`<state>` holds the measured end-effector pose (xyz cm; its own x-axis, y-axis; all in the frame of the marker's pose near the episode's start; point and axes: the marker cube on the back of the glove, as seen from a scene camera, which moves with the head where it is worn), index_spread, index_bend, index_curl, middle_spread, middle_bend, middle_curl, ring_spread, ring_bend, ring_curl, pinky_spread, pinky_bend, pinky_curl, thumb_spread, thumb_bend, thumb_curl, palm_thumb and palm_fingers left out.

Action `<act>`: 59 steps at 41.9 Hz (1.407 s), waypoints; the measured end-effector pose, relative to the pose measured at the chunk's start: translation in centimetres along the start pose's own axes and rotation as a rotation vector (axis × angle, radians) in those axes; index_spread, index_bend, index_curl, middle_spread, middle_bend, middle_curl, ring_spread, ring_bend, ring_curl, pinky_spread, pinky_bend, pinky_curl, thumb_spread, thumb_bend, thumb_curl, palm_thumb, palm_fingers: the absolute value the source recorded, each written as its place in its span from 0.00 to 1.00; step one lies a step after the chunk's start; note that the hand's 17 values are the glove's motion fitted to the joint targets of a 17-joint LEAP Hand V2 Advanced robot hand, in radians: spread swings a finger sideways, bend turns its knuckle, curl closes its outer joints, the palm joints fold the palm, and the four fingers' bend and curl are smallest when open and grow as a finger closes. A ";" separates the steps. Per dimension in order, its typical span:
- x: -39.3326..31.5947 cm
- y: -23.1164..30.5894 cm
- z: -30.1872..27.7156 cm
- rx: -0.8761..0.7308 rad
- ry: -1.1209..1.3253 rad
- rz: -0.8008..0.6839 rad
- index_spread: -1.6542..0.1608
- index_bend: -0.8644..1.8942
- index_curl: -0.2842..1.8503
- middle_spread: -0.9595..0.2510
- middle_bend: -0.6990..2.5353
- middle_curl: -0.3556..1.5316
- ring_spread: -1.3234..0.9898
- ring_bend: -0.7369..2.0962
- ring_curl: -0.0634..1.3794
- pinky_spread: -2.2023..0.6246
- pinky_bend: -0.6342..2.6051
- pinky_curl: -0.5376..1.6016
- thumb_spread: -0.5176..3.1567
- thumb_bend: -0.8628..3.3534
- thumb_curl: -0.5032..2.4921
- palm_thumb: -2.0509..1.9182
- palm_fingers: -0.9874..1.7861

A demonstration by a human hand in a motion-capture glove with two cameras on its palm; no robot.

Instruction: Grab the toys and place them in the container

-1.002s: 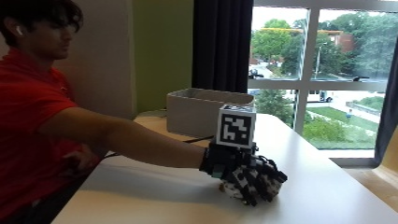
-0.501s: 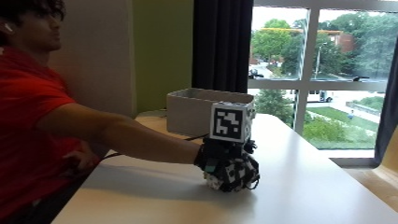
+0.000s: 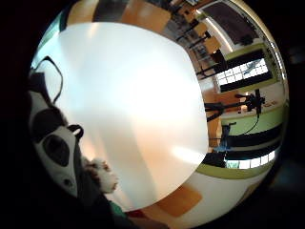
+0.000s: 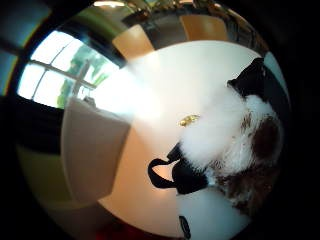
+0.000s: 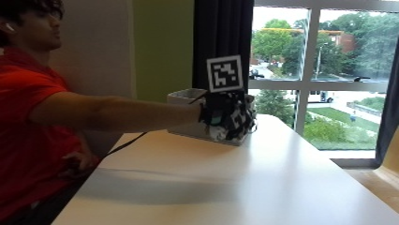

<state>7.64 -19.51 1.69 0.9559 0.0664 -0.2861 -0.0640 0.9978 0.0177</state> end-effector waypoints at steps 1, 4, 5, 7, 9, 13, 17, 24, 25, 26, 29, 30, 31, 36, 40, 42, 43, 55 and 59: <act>-0.6 -0.1 -1.0 0.009 -0.014 -0.015 0.71 0.43 0.35 0.49 0.51 0.53 0.42 0.71 0.37 0.62 0.44 0.39 0.36 0.21 0.37 0.64 0.80; -2.7 -0.1 -4.1 0.050 -0.053 -0.097 0.71 0.43 0.36 0.49 0.51 0.54 0.42 0.71 0.37 0.62 0.44 0.40 0.35 0.21 0.38 0.64 0.79; -3.5 -0.1 -5.1 0.066 -0.053 -0.116 0.71 0.43 0.37 0.49 0.51 0.54 0.42 0.72 0.37 0.62 0.45 0.40 0.35 0.20 0.38 0.64 0.79; -5.1 0.0 -6.9 0.096 -0.039 -0.122 0.71 0.43 0.37 0.49 0.50 0.54 0.42 0.72 0.37 0.61 0.45 0.40 0.34 0.20 0.39 0.64 0.78; -7.0 0.1 -8.7 0.123 -0.041 -0.120 0.71 0.42 0.37 0.49 0.50 0.54 0.42 0.72 0.37 0.62 0.45 0.40 0.34 0.20 0.39 0.64 0.78; -11.2 0.9 -11.8 0.156 -0.096 -0.190 0.71 0.41 0.38 0.49 0.49 0.54 0.41 0.73 0.37 0.61 0.45 0.41 0.34 0.20 0.40 0.63 0.77; -16.2 1.6 -15.1 0.151 -0.099 -0.225 0.71 0.39 0.38 0.49 0.49 0.54 0.41 0.72 0.37 0.61 0.46 0.41 0.34 0.20 0.40 0.63 0.76; -23.5 2.9 -19.0 0.174 -0.043 -0.299 0.70 0.37 0.38 0.48 0.47 0.54 0.41 0.72 0.37 0.61 0.46 0.42 0.34 0.20 0.41 0.62 0.75; -24.3 3.1 -19.3 0.174 -0.039 -0.311 0.70 0.36 0.38 0.48 0.47 0.54 0.41 0.73 0.37 0.61 0.46 0.42 0.34 0.20 0.41 0.62 0.75; -25.1 3.3 -19.6 0.173 -0.041 -0.323 0.70 0.36 0.38 0.48 0.46 0.54 0.41 0.73 0.37 0.61 0.47 0.42 0.35 0.20 0.41 0.62 0.75; -27.3 4.1 -20.1 0.165 -0.075 -0.361 0.70 0.35 0.37 0.47 0.46 0.54 0.41 0.73 0.36 0.62 0.47 0.42 0.35 0.20 0.41 0.62 0.74; -28.0 4.3 -20.2 0.164 -0.084 -0.371 0.70 0.35 0.37 0.47 0.45 0.54 0.41 0.73 0.36 0.62 0.47 0.42 0.36 0.20 0.41 0.62 0.74; -28.6 4.5 -20.3 0.164 -0.087 -0.380 0.70 0.35 0.37 0.47 0.45 0.54 0.41 0.73 0.36 0.62 0.47 0.42 0.36 0.20 0.41 0.62 0.74; -31.8 5.1 -20.0 0.184 -0.054 -0.395 0.70 0.34 0.35 0.46 0.44 0.54 0.41 0.73 0.36 0.62 0.47 0.42 0.38 0.20 0.41 0.61 0.73; -32.7 5.3 -19.2 0.166 -0.072 -0.409 0.70 0.34 0.34 0.45 0.43 0.54 0.41 0.72 0.35 0.62 0.48 0.43 0.39 0.20 0.40 0.61 0.72; -32.7 5.4 -18.6 0.148 -0.100 -0.421 0.69 0.34 0.33 0.44 0.42 0.54 0.41 0.72 0.35 0.62 0.48 0.43 0.40 0.20 0.40 0.61 0.72; -32.7 5.4 -18.3 0.141 -0.111 -0.427 0.69 0.34 0.33 0.44 0.42 0.54 0.41 0.72 0.35 0.62 0.48 0.43 0.41 0.20 0.40 0.61 0.71; -31.1 5.9 -16.3 0.003 -0.119 -0.454 0.67 0.42 0.36 0.56 0.33 0.49 0.48 0.52 0.26 0.72 0.51 0.46 0.46 0.18 0.35 0.52 0.36; -29.1 6.3 -16.0 0.032 -0.145 -0.463 0.67 0.43 0.34 0.62 0.31 0.46 0.52 0.45 0.19 0.75 0.49 0.43 0.45 0.18 0.33 0.50 0.34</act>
<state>-25.17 -15.15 -5.24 0.9121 -0.3873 -0.1347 0.3841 0.9219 -0.0503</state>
